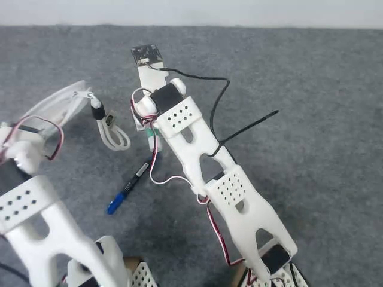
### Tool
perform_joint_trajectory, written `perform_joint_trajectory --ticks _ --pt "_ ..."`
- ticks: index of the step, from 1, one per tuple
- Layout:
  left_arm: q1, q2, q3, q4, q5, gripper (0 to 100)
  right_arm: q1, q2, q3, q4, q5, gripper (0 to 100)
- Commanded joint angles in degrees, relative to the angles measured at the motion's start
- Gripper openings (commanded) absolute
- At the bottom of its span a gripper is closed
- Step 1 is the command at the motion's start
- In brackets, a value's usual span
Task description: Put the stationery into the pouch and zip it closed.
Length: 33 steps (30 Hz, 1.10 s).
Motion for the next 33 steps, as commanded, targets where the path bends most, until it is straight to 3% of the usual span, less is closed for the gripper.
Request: perform_joint_trajectory --ticks 1,8,18,23,29,33 --pt "0.2 -3.0 -1.7 -2.3 0.6 1 2.8 -2.2 2.2 2.5 4.6 0.6" --pt "0.2 -3.0 -1.7 -2.3 0.6 1 3.6 -2.2 4.2 2.8 12.2 0.6" --pt "-0.1 -3.0 -1.8 -2.4 0.5 1 5.1 -2.1 4.7 2.9 12.2 0.6" --pt "-0.1 -3.0 -1.8 -2.4 0.5 1 4.4 -3.1 11.5 2.7 12.2 0.7" --pt "-0.2 -3.0 -1.8 -2.4 0.5 1 3.6 -3.0 16.5 2.7 12.2 13.8" --pt "-0.2 -3.0 -1.8 -2.4 0.5 1 3.6 -3.1 16.9 2.7 12.3 10.7"
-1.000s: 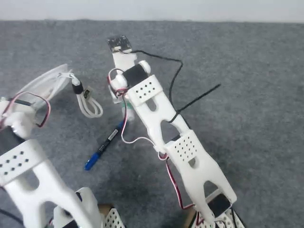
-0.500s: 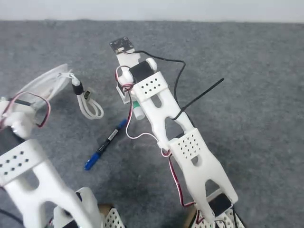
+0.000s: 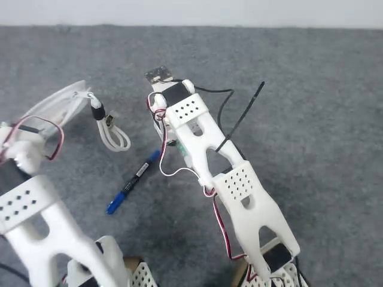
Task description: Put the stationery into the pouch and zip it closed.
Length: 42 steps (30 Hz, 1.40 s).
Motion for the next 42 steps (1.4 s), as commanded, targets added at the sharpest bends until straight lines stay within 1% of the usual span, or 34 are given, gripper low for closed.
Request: perform_joint_trajectory --ticks 1,6,12,16,24,29,30,32,35,42 --pt "-0.2 -3.0 -1.8 -2.4 0.5 1 -0.5 -3.2 -0.4 2.6 0.9 9.3" --pt "-0.2 -3.0 -1.8 -2.4 0.4 1 -0.5 -7.6 0.6 2.8 0.9 4.2" --pt "-0.2 -3.0 -1.8 -2.4 0.4 1 -1.0 -18.0 14.5 2.7 0.9 4.3" --pt "-0.2 -3.0 -1.8 -2.4 0.4 1 -2.3 -23.1 19.9 2.0 0.9 4.3" --pt "-0.2 -3.0 -1.8 -2.4 0.4 1 -1.7 -20.4 20.6 -5.1 0.9 5.2" --pt "-0.2 -2.9 -1.7 -2.4 0.4 1 -1.7 -15.8 20.3 -6.6 1.1 19.0" --pt "-0.2 -2.9 -1.7 -2.4 0.4 1 -1.8 -15.3 20.3 -7.0 2.0 20.6" --pt "-0.2 -2.9 -1.7 -2.4 0.4 1 -1.8 -14.4 20.3 -8.6 4.7 21.0" --pt "-0.2 -2.9 -1.7 -2.4 0.4 1 -1.5 -12.4 20.3 -11.8 6.9 21.0" --pt "-0.2 -3.0 -1.1 -3.2 0.4 1 -2.1 -8.4 20.3 -12.3 7.0 20.7"
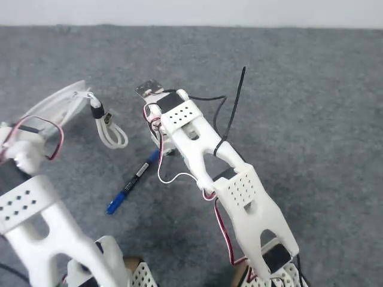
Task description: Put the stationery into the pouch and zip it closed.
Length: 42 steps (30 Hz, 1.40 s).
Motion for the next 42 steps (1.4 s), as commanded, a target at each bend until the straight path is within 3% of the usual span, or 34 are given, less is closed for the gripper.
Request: perform_joint_trajectory --ticks 1,6,15,22,33,42 --pt "-0.2 -2.9 -0.9 -3.4 0.4 1 0.0 -0.1 -0.8 -0.7 0.8 19.1" --pt "-0.2 -3.1 -0.4 -3.6 0.4 1 -0.4 0.0 -0.8 -0.9 0.8 0.5" --pt "-0.2 -3.2 -0.4 -3.6 0.4 1 -2.2 -8.8 -7.1 14.1 0.8 0.6" --pt "-0.2 -3.2 -0.4 -3.6 0.4 1 -2.2 -17.9 -3.0 14.1 0.8 0.6" --pt "0.2 -3.3 -0.4 -3.6 0.4 1 -5.1 -46.8 20.7 13.8 4.9 0.6" --pt "4.0 -3.3 -0.7 -3.6 0.5 1 -6.0 -60.5 24.8 13.5 4.7 0.6"
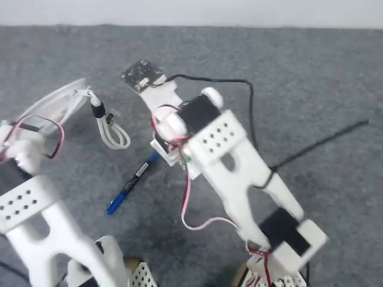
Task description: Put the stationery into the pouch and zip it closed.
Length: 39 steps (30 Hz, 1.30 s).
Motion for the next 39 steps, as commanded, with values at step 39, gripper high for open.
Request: perform_joint_trajectory --ticks 39 --pt "22.9 -3.3 -2.1 1.2 -6.8 1 -0.3 -59.6 51.3 -51.3 -18.5 0.7"
